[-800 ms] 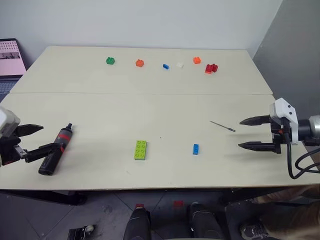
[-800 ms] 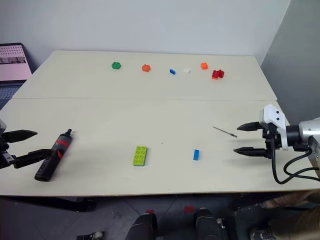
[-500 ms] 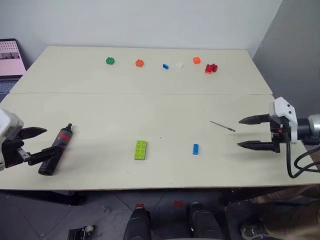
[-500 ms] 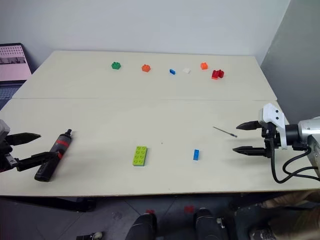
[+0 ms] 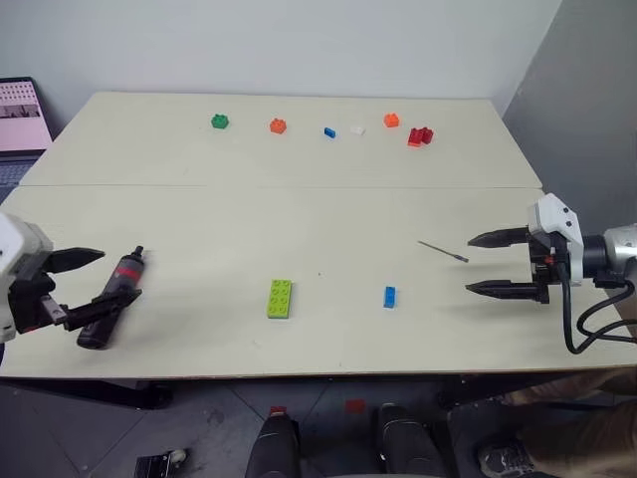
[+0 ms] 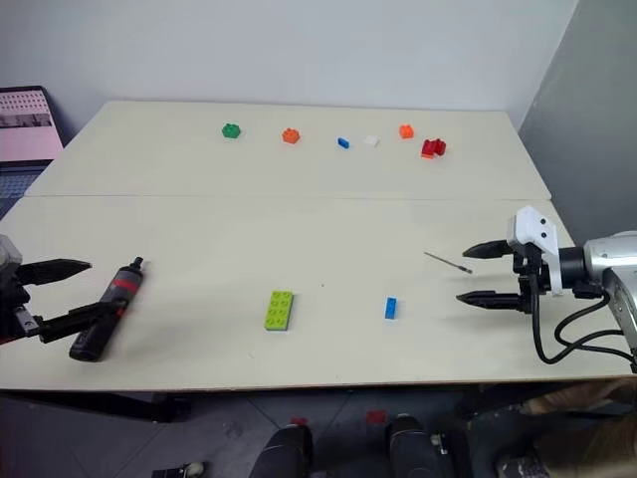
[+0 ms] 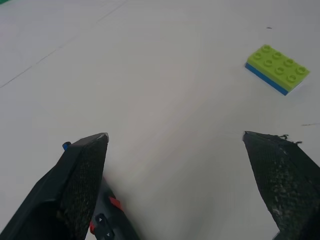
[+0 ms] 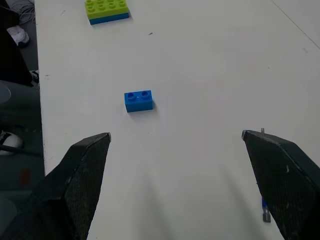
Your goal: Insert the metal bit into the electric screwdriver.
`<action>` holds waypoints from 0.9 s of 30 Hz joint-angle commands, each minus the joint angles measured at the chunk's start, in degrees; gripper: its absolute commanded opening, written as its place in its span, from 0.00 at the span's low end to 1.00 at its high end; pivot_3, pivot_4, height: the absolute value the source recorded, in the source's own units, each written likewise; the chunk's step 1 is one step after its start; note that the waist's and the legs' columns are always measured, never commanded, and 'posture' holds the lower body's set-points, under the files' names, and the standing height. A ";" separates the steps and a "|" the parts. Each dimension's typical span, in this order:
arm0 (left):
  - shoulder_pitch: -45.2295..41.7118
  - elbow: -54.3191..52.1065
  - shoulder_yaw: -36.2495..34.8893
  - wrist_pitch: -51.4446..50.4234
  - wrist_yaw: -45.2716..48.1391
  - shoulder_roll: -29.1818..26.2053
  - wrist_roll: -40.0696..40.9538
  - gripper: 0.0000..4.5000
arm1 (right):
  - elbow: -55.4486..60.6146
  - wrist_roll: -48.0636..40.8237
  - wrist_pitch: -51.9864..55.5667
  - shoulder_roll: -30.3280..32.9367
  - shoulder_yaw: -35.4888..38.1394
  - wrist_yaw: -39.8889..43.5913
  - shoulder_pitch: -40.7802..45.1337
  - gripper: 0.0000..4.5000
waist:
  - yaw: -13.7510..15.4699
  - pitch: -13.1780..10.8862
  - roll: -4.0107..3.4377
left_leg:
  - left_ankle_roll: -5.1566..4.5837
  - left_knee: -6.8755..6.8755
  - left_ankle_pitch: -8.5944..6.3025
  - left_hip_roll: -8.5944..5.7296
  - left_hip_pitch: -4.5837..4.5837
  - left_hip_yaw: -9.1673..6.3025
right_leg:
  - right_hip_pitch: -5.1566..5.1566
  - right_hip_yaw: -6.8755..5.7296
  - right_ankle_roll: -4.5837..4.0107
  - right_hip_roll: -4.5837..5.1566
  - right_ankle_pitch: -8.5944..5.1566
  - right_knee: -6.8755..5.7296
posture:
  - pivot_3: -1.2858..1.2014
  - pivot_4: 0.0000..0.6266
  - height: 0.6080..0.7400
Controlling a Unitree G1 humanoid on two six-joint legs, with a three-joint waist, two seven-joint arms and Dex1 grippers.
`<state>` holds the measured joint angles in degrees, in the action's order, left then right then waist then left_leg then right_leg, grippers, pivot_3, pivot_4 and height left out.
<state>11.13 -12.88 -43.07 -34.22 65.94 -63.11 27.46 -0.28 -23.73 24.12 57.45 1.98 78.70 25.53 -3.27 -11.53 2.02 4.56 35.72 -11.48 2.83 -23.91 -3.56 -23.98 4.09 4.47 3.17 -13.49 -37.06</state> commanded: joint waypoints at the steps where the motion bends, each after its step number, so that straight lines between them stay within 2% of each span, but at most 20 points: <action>1: -1.32 -2.16 -0.07 0.34 0.12 0.00 1.31 1.00 | 0.78 -0.09 -1.18 -0.14 0.71 0.04 1.04 0.99 | -0.01 0.00 0.00 | 0.00 0.00 0.00 0.00 0.00 0.00 | 0.00 0.00 0.00 0.00 0.00 0.00 | 0.52 0.24 1.00; 10: -8.61 -10.39 6.98 -2.16 0.09 -2.20 6.81 1.00 | -0.67 0.97 -2.78 -1.92 -1.04 0.10 4.23 0.99 | -0.03 0.00 -0.01 | 0.00 0.07 0.00 0.00 0.00 0.01 | 0.03 0.03 0.08 -0.01 0.05 -0.06 | 0.52 0.24 1.00; 17: -18.46 -16.48 23.07 -0.97 0.99 -1.25 9.62 1.00 | 6.45 1.90 -0.45 -5.42 -4.13 -4.29 2.60 0.99 | 0.00 0.00 -0.01 | 0.00 0.07 0.00 0.00 0.00 0.00 | 0.07 0.03 0.13 -0.02 0.07 -0.06 | 0.52 0.24 1.00; 22: -27.32 -13.56 37.15 3.26 3.59 0.49 3.96 1.00 | 11.56 4.14 3.81 -8.60 -9.23 -8.83 1.25 0.99 | 0.10 0.00 -0.01 | -0.01 0.13 0.01 -0.01 0.01 -0.03 | 0.15 0.04 0.20 -0.04 0.11 -0.05 | 0.52 0.24 1.00; 27: -32.94 -10.70 44.87 6.62 5.47 2.35 -0.48 1.00 | 10.73 8.68 1.46 -10.08 -12.87 -11.45 -0.58 0.99 | 0.09 -0.01 0.00 | -0.01 0.25 0.01 -0.01 0.02 -0.04 | 0.22 0.06 0.27 -0.07 0.16 -0.03 | 0.52 0.24 1.00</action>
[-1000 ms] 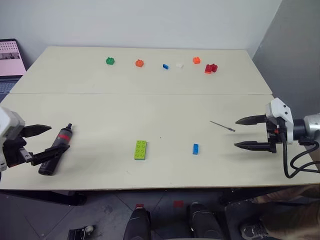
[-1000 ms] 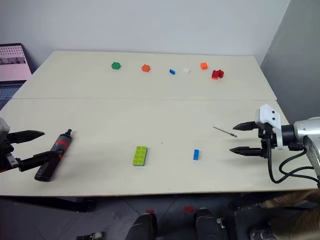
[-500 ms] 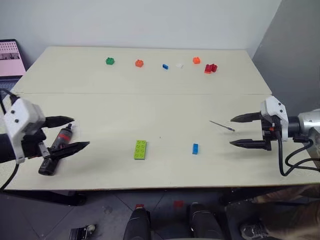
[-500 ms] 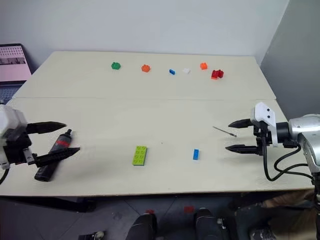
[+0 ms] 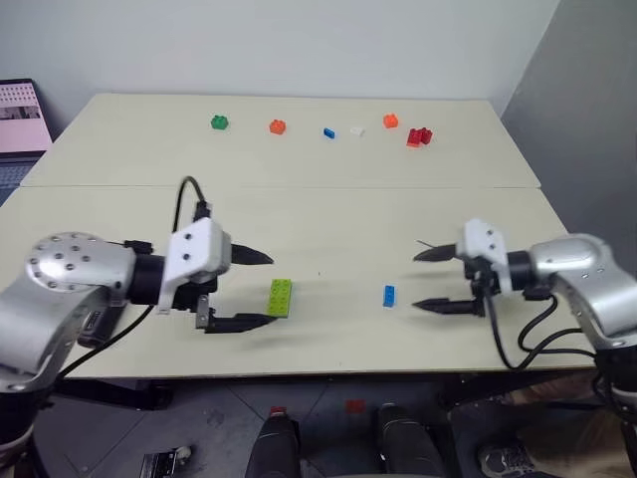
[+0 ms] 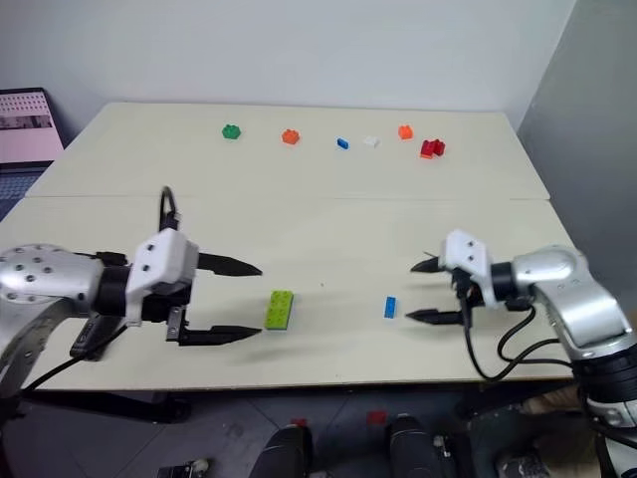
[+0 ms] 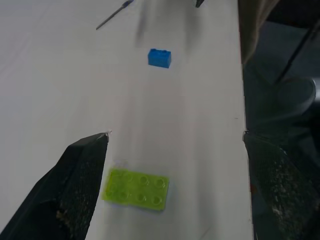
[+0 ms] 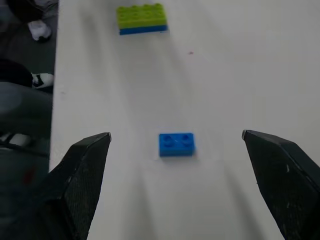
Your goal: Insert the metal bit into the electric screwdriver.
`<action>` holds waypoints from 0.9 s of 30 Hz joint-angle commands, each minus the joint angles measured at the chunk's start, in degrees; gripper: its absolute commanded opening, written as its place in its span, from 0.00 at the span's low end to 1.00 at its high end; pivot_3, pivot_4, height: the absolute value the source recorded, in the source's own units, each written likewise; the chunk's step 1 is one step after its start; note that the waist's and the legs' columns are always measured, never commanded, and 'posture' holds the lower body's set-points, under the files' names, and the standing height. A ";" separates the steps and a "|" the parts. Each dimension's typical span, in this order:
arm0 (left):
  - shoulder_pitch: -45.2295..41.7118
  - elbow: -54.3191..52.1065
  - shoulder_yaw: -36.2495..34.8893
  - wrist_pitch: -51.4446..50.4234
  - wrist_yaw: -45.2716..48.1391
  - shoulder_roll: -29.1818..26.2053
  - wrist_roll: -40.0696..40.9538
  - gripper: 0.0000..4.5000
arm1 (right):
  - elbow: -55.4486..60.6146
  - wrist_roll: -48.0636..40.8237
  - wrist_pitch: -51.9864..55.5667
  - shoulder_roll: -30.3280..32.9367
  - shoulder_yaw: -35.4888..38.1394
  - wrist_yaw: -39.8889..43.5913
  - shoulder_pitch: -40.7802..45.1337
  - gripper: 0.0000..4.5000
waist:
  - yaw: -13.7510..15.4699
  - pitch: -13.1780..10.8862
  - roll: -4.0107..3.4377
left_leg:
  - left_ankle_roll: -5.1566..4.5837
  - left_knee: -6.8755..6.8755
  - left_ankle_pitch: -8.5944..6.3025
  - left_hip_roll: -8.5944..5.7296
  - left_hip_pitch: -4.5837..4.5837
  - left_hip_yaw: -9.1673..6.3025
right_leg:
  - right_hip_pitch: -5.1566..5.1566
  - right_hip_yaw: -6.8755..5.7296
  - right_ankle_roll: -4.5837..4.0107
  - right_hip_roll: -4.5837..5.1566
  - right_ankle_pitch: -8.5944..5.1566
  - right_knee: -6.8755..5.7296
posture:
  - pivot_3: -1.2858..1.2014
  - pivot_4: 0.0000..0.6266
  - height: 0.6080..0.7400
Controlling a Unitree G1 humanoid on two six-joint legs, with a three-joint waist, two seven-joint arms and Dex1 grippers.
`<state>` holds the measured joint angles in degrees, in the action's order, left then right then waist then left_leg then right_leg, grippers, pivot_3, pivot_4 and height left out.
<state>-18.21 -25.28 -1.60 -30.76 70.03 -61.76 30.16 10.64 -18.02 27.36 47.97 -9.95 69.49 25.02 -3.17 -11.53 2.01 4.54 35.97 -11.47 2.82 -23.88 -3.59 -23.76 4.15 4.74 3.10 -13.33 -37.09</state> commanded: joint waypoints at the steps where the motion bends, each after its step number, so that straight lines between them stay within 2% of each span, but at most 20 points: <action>1: -4.58 2.90 4.39 4.14 2.19 1.20 -4.12 1.00 | -0.78 3.42 -1.36 -1.97 -1.70 -3.36 0.47 0.99 | 0.00 0.00 0.01 | 0.00 0.02 0.00 0.00 -0.03 0.00 | -0.02 0.01 0.01 0.00 0.01 0.01 | 0.52 0.24 1.00; 8: -8.16 4.25 8.36 5.81 3.74 4.88 -5.52 1.00 | -8.74 6.96 -4.41 -9.50 -5.24 -6.54 2.19 0.99 | -0.08 0.04 0.07 | -0.01 0.03 0.01 -0.01 -0.01 -0.03 | 0.03 0.01 0.04 -0.01 0.02 0.00 | 0.52 0.24 1.00; 16: -7.94 4.41 8.59 6.30 3.99 5.79 -6.39 1.00 | -15.46 9.23 -8.31 -12.44 -6.32 -5.69 4.60 0.99 | -0.09 0.04 0.07 | -0.02 0.03 0.01 0.00 0.01 -0.06 | 0.05 -0.01 0.05 -0.02 0.03 -0.02 | 0.52 0.24 1.00; 20: -7.28 3.81 8.76 6.13 3.57 6.39 -6.64 1.00 | -16.40 8.50 -9.00 -13.33 -5.78 -4.95 4.53 0.83 | -0.09 0.04 0.07 | -0.02 0.03 0.01 -0.01 0.01 -0.07 | 0.08 -0.01 0.05 -0.02 0.03 -0.01 | 0.52 0.24 1.00; 26: -7.34 4.12 8.82 5.86 3.03 8.14 -6.20 1.00 | -17.22 9.62 -11.57 -12.99 -6.12 -4.59 3.89 0.52 | -0.08 0.04 0.06 | -0.02 0.03 0.01 -0.01 0.02 -0.09 | 0.09 -0.01 0.06 -0.03 0.03 -0.02 | 0.52 0.24 1.00; 27: -7.39 4.15 8.81 5.79 2.99 8.38 -6.04 1.00 | -17.37 9.83 -11.98 -12.90 -6.20 -4.57 3.86 0.43 | -0.08 0.04 0.07 | -0.02 0.03 0.01 -0.01 0.03 -0.09 | 0.11 -0.01 0.07 -0.03 0.03 -0.02 | 0.52 0.24 1.00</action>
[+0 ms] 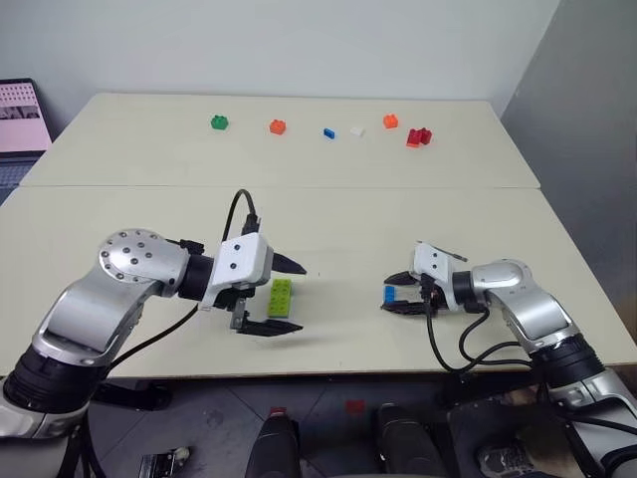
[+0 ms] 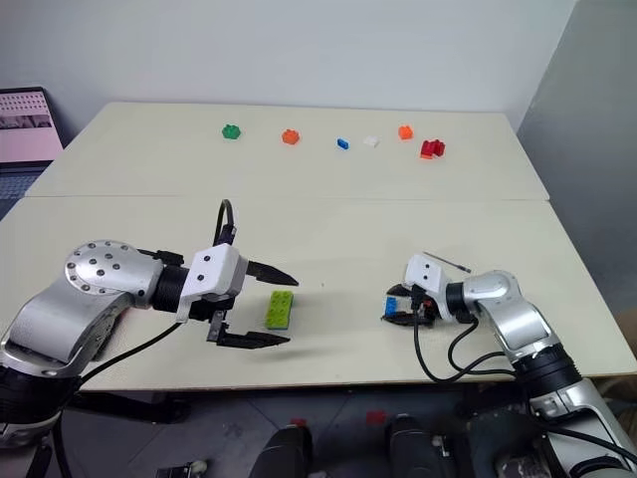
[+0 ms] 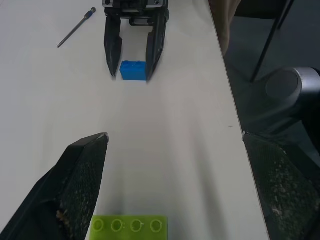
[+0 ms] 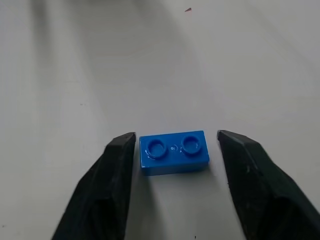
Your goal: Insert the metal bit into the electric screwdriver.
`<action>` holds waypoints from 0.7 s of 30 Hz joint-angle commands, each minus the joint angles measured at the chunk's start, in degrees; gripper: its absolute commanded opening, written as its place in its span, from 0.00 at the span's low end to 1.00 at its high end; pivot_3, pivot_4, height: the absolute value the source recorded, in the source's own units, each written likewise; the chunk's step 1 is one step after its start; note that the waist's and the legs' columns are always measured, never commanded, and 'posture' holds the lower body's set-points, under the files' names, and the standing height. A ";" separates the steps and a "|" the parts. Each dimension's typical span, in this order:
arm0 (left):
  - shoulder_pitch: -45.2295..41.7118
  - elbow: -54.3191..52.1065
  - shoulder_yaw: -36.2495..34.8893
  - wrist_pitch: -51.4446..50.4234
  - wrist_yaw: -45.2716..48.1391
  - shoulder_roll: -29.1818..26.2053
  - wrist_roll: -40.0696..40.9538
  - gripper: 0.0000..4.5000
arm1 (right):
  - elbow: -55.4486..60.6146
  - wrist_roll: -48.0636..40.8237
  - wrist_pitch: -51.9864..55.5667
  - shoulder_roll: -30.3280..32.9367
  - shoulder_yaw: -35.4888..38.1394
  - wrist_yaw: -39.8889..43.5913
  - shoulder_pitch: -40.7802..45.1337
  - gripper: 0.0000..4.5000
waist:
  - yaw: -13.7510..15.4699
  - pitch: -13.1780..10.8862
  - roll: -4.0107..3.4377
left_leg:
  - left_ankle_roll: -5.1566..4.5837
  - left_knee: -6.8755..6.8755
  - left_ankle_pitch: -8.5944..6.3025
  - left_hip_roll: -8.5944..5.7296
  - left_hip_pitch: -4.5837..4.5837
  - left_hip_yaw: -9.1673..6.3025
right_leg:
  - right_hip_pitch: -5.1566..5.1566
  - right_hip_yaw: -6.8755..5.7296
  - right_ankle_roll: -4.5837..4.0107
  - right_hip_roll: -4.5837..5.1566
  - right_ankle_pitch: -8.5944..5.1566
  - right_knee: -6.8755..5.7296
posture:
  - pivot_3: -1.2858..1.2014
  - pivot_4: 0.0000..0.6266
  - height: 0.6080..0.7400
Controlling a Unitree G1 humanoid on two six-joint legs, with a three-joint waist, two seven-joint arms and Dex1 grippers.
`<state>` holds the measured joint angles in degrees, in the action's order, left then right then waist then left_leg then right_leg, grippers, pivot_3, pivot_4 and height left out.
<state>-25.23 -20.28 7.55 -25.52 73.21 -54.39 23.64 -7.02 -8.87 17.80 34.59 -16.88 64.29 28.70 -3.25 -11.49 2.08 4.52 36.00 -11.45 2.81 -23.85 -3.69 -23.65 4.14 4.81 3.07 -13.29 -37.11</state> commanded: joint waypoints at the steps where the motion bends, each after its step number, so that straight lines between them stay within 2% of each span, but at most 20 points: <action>1: -0.42 -0.76 -0.28 0.60 -0.20 1.33 0.53 1.00 | 0.28 0.76 -2.74 0.54 0.83 0.56 0.12 0.38 | 0.00 0.00 0.00 | 0.00 0.01 0.00 0.00 0.02 0.00 | 0.02 0.00 0.00 0.00 0.00 0.00 | 0.52 0.24 1.00; 3: -0.55 -0.62 -0.15 0.67 0.02 2.43 1.07 1.00 | 1.72 0.72 -2.93 1.02 1.87 0.04 -0.53 0.32 | 0.00 0.00 0.00 | 0.00 0.01 0.00 0.00 0.02 -0.01 | 0.03 0.00 0.00 0.00 0.00 0.01 | 0.52 0.24 1.00; 7: -1.88 -0.03 0.71 0.72 0.04 5.26 1.54 1.00 | 7.69 -0.95 -0.58 3.08 6.12 -2.13 -3.50 0.32 | 0.30 0.00 0.00 | 0.00 0.00 0.00 -0.02 0.01 -0.04 | 0.07 -0.01 0.01 0.00 0.00 0.02 | 0.52 0.24 1.00; 12: -6.40 3.79 3.65 2.49 0.35 11.16 0.70 1.00 | 18.92 -2.57 5.06 7.26 20.98 -10.76 -14.30 0.32 | 1.49 0.01 -0.01 | 0.00 0.02 0.00 -0.05 0.01 -0.09 | 0.11 -0.02 0.03 0.00 -0.01 0.06 | 0.52 0.24 1.00; 13: -7.68 5.04 4.63 3.20 0.63 12.78 0.29 1.00 | 21.37 -2.86 6.56 7.09 25.83 -13.65 -17.67 0.32 | 1.72 0.01 0.00 | 0.00 0.02 0.00 -0.07 -0.01 -0.10 | 0.12 -0.02 0.03 0.00 -0.01 0.07 | 0.52 0.24 1.00; 18: -12.00 9.30 8.31 6.31 1.28 17.69 -2.51 1.00 | 28.21 -2.36 12.20 3.92 40.10 -24.79 -28.89 0.32 | 1.86 0.04 0.03 | 0.00 0.08 0.00 -0.10 0.00 -0.15 | 0.24 -0.03 0.05 0.01 -0.01 0.12 | 0.52 0.24 1.00; 21: -14.22 12.09 9.75 8.33 2.15 20.25 -3.69 1.00 | 30.06 -0.89 15.10 0.50 43.59 -31.82 -32.68 0.32 | 1.37 0.06 0.01 | -0.01 0.08 0.01 -0.09 0.07 -0.17 | 0.26 -0.03 0.06 0.00 0.00 0.08 | 0.52 0.24 1.00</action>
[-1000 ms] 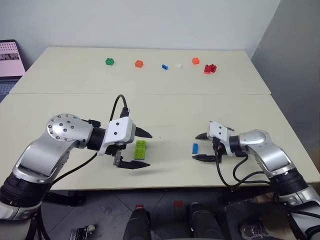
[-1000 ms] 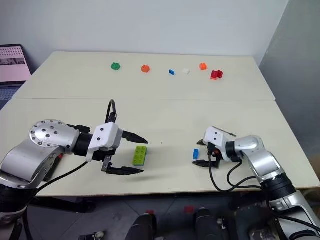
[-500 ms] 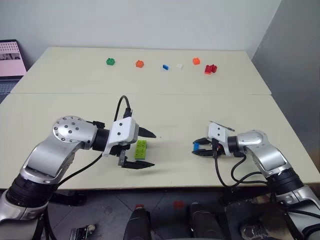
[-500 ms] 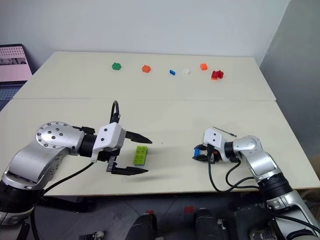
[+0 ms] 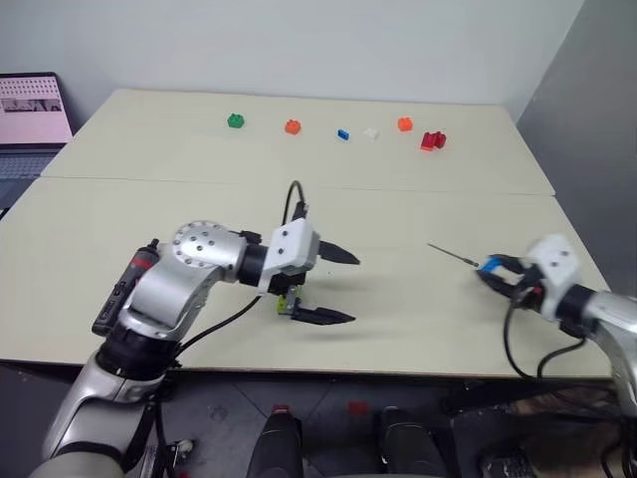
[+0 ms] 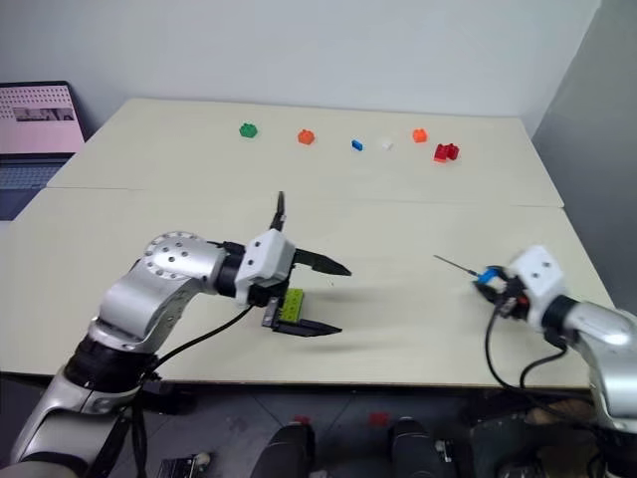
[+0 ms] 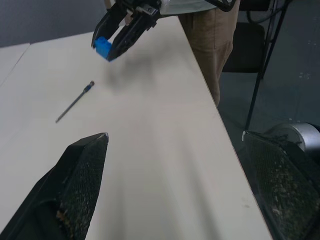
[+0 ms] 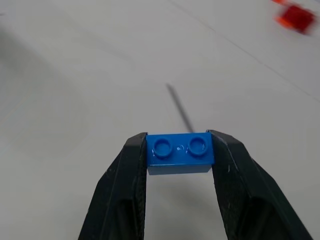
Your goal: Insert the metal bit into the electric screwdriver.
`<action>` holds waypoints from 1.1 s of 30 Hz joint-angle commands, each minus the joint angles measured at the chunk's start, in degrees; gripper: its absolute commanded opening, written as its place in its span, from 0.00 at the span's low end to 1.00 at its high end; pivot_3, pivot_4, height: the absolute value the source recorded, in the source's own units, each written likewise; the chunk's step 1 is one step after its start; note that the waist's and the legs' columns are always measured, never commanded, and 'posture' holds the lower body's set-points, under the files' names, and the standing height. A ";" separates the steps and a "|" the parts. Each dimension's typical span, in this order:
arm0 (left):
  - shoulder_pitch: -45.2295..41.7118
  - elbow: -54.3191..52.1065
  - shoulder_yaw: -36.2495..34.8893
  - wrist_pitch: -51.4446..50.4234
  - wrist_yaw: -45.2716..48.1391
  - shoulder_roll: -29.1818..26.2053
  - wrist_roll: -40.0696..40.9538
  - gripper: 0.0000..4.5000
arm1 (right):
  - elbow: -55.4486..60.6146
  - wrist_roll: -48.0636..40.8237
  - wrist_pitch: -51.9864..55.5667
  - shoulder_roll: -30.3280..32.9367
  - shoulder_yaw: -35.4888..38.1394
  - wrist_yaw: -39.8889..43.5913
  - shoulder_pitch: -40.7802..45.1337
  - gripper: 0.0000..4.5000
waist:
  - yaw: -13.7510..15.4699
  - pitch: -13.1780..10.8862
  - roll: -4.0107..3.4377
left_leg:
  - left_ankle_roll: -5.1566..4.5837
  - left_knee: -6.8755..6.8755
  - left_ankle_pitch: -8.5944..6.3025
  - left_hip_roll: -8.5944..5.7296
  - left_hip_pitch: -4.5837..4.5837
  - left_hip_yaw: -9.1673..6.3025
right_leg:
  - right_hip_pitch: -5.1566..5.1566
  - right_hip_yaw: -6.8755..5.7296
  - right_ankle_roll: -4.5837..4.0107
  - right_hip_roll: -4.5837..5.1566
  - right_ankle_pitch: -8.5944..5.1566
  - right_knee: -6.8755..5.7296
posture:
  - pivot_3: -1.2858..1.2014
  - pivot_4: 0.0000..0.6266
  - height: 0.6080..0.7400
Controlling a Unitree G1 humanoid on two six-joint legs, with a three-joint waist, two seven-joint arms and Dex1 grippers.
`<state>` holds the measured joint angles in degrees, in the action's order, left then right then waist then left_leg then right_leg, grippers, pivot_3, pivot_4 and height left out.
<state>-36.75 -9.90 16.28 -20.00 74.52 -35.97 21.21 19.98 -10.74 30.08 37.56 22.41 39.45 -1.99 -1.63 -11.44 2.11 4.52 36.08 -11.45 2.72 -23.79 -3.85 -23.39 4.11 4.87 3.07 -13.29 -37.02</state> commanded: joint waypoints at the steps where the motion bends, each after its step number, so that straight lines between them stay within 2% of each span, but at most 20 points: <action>1: -3.20 2.32 1.31 3.23 0.96 2.45 -1.51 1.00 | 2.84 1.05 3.55 -3.07 4.36 -8.23 -2.03 0.32 | -0.46 0.01 -0.03 | -0.01 0.00 0.00 0.00 0.02 0.00 | 0.00 0.01 0.00 0.00 0.00 0.00 | 0.52 0.24 1.00; 6: -5.52 5.50 2.06 4.78 1.51 5.44 -2.35 1.00 | -2.06 2.56 5.14 -5.13 3.68 -14.69 0.74 0.32 | -1.49 0.05 -0.10 | -0.12 0.00 0.08 0.00 0.12 0.05 | 0.03 0.06 0.00 0.01 0.07 -0.04 | 0.52 0.24 1.00; 13: -6.04 6.25 2.22 5.33 2.41 6.88 -2.89 1.00 | -5.56 0.54 4.74 -6.64 3.25 -15.69 2.28 0.32 | -1.32 0.07 -0.14 | -0.18 -0.05 0.11 -0.02 0.04 0.01 | 0.08 0.05 0.02 0.00 0.05 0.05 | 0.52 0.24 1.00; 15: -5.83 6.22 2.14 5.47 2.47 7.00 -3.10 1.00 | -5.48 -0.47 4.99 -6.86 3.52 -15.59 2.30 0.49 | -1.31 0.07 -0.14 | -0.18 -0.05 0.11 -0.03 0.01 0.00 | 0.08 0.05 0.04 0.01 0.04 0.07 | 0.52 0.24 1.00; 19: -5.17 5.81 1.72 5.27 2.18 6.88 -3.46 1.00 | -4.71 -2.75 5.04 -6.20 3.66 -14.45 2.32 0.68 | -1.32 0.07 -0.14 | -0.18 -0.04 0.11 -0.03 0.02 -0.02 | 0.08 0.05 0.04 0.00 0.04 0.06 | 0.52 0.24 1.00; 20: -5.02 5.77 1.64 5.26 2.15 6.79 -3.52 1.00 | -4.56 -3.14 5.05 -5.96 3.71 -14.30 2.31 0.78 | -1.34 0.07 -0.14 | -0.18 -0.04 0.11 -0.03 0.03 -0.02 | 0.08 0.05 0.04 0.00 0.04 0.05 | 0.52 0.24 1.00; 24: -4.72 5.85 1.37 5.37 2.23 6.22 -3.83 1.00 | -3.17 -4.76 5.63 -4.59 4.16 -13.49 2.08 0.99 | -1.34 0.07 -0.14 | -0.18 -0.04 0.11 -0.03 0.03 -0.03 | 0.08 0.05 0.04 0.00 0.05 0.04 | 0.52 0.24 1.00; 30: -4.44 5.90 0.41 5.12 2.03 4.36 -4.21 1.00 | 0.53 -6.62 5.17 -1.99 4.66 -11.32 0.31 0.99 | -1.31 0.07 -0.15 | -0.18 -0.06 0.11 -0.03 0.02 -0.04 | 0.08 0.04 0.04 0.00 0.04 0.08 | 0.52 0.24 1.00; 33: -3.68 5.31 -1.22 3.98 1.53 1.54 -4.42 1.00 | 4.24 -8.67 4.47 0.86 5.13 -7.39 -1.12 0.99 | -1.34 0.07 -0.15 | -0.18 -0.06 0.11 -0.03 0.01 -0.04 | 0.08 0.04 0.04 0.01 0.04 0.07 | 0.52 0.24 1.00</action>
<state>-40.75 -2.83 17.77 -15.81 76.67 -32.90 16.73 20.28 -17.53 35.73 36.57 25.35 29.66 -2.73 -2.96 -11.37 1.96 4.33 36.02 -11.34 2.69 -23.76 -3.89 -23.32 4.15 4.91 3.08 -13.25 -36.95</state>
